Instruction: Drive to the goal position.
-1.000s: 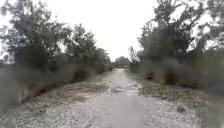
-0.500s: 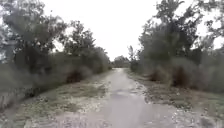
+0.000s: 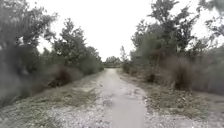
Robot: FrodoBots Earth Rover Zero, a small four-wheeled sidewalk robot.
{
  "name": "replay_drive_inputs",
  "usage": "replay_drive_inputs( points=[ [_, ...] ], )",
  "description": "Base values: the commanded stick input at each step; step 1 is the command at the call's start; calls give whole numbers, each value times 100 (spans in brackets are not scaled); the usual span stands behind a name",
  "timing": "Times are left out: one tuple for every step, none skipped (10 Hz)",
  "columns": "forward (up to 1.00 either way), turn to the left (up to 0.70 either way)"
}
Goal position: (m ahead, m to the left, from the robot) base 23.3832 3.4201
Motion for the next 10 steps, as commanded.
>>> replay_drive_inputs(
  points=[
    [70, 0],
    [70, 0],
    [70, 0],
    [70, 0],
    [70, 0],
    [70, 0],
    [70, 0],
    [70, 0],
    [70, 0],
    [70, 0]
  ],
)
